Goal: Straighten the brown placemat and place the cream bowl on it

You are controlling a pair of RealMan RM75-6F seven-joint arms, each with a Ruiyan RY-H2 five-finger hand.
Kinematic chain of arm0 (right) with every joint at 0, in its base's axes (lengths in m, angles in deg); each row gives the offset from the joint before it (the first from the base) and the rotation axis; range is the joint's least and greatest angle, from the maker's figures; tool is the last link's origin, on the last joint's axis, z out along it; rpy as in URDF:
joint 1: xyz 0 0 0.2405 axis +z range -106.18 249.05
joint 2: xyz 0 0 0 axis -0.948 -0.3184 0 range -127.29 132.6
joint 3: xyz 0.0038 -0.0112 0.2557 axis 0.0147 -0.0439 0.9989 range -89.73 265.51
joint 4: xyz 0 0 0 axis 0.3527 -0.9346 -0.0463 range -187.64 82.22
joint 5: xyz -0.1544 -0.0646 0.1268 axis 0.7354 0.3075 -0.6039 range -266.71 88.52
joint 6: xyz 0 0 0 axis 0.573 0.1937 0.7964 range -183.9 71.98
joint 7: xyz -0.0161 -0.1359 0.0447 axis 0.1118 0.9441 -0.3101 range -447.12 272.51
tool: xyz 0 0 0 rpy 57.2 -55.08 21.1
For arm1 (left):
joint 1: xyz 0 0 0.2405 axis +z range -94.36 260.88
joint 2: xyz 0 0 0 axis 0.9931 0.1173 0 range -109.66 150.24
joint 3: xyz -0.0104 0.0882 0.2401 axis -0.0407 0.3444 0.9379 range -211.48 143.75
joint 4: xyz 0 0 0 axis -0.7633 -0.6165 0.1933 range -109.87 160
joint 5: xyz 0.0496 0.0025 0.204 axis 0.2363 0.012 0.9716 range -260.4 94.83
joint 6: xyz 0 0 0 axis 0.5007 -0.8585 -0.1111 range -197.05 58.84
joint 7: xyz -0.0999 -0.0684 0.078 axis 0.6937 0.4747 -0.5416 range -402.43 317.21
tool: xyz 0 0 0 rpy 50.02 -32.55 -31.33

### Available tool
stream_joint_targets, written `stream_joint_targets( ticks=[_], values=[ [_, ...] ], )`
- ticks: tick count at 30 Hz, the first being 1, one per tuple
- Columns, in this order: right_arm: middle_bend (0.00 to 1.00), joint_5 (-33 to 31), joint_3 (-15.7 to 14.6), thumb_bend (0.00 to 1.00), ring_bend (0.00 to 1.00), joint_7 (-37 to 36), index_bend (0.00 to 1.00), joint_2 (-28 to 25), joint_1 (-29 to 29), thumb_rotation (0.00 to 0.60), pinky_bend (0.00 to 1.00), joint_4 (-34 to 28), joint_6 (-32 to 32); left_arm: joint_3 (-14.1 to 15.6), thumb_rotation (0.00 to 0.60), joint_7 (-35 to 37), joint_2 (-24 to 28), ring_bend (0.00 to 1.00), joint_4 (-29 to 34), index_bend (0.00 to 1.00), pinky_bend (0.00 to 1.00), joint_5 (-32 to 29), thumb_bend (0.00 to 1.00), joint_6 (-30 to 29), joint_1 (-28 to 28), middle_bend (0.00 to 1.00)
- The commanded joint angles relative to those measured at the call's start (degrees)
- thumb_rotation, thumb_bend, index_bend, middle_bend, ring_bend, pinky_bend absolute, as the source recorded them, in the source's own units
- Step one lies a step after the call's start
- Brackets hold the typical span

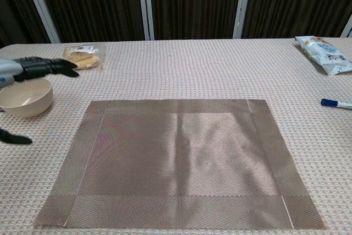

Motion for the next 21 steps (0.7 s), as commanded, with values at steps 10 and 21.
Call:
stream_joint_targets(
  ticks=[10,21],
  values=[
    [0.00,-0.4,0.2,0.00,0.00,0.1,0.00,0.0,0.2,0.600,0.00,0.1,0.6,-5.5,0.600,8.7,-5.8,0.00,-21.5,0.27,0.00,-12.3,0.01,8.0,1.6,0.00],
    [0.00,-1.6,0.6,0.00,0.00,0.3,0.00,0.2,0.4,0.600,0.00,0.6,1.2,-5.2,0.600,13.4,-12.9,0.00,-35.0,0.37,0.00,-11.5,0.19,11.9,1.4,0.00]
  ],
)
